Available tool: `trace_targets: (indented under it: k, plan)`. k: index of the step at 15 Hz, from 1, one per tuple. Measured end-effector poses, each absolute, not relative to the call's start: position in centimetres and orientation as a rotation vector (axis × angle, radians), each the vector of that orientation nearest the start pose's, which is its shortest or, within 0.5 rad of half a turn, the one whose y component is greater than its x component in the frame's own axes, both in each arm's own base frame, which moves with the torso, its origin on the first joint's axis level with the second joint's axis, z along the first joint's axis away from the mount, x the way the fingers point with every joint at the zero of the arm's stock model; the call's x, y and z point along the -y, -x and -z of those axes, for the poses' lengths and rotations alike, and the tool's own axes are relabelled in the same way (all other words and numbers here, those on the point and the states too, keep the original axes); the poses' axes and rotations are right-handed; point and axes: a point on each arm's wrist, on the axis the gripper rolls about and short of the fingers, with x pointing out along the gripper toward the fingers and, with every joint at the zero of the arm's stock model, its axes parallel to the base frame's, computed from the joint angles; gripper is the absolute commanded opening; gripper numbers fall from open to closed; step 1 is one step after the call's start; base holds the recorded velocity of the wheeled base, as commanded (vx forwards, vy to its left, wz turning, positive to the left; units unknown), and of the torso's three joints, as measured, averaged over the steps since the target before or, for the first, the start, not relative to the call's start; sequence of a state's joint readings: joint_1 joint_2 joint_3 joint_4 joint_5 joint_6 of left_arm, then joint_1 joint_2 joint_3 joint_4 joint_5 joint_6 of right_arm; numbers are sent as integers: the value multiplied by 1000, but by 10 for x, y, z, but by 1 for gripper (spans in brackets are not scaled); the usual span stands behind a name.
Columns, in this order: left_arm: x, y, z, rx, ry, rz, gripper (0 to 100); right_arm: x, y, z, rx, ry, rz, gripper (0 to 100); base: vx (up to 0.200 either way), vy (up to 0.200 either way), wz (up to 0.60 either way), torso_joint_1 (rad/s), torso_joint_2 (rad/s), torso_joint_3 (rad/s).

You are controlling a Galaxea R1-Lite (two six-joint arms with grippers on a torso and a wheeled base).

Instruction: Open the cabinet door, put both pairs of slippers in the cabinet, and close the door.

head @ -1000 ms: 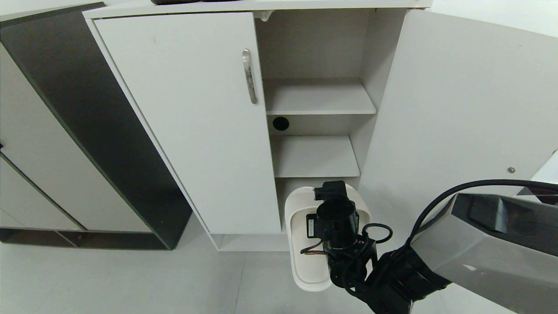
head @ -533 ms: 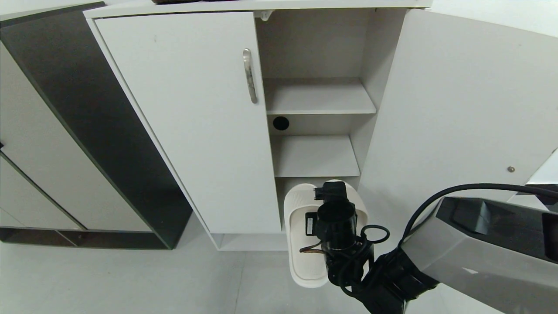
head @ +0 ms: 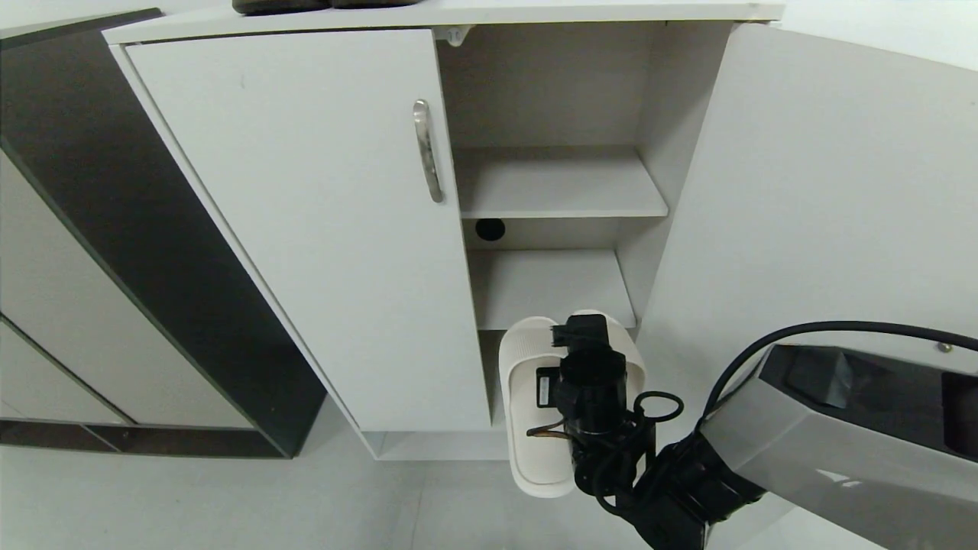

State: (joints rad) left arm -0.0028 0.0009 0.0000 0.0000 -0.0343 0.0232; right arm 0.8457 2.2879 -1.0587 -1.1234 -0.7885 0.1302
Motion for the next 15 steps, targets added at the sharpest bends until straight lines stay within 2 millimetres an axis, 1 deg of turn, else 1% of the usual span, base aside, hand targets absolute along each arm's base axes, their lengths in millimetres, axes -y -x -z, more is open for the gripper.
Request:
trace_targets:
  k: [3, 5, 7, 10, 12, 15]
  plan:
    - [1, 23, -76, -1, -23, 37, 0, -305, -292, -77, -75, -48, -45, 0, 200, 0, 0, 4, 1, -1]
    - [1, 23, -75, 0, -23, 37, 0, -306, -293, -74, -79, -39, -44, 0, 200, 0, 0, 0, 2, 0]
    - [1, 23, -75, 0, -23, 37, 0, -306, -294, -72, -79, -39, -41, 0, 0, 0, 0, 0, 0, 0]
    - [1, 23, -75, 0, -23, 37, 0, -307, -298, -64, -77, -41, -36, 0, 0, 0, 0, 0, 0, 0]
    - [1, 23, -76, -1, -23, 38, 0, -305, -306, -58, -78, -37, -19, 0, 0, 0, 0, 0, 0, 0]
    - [1, 23, -76, -1, -22, 38, 0, -303, -320, -55, -71, -16, 0, 0, 0, 0, 0, 0, 0, 0]
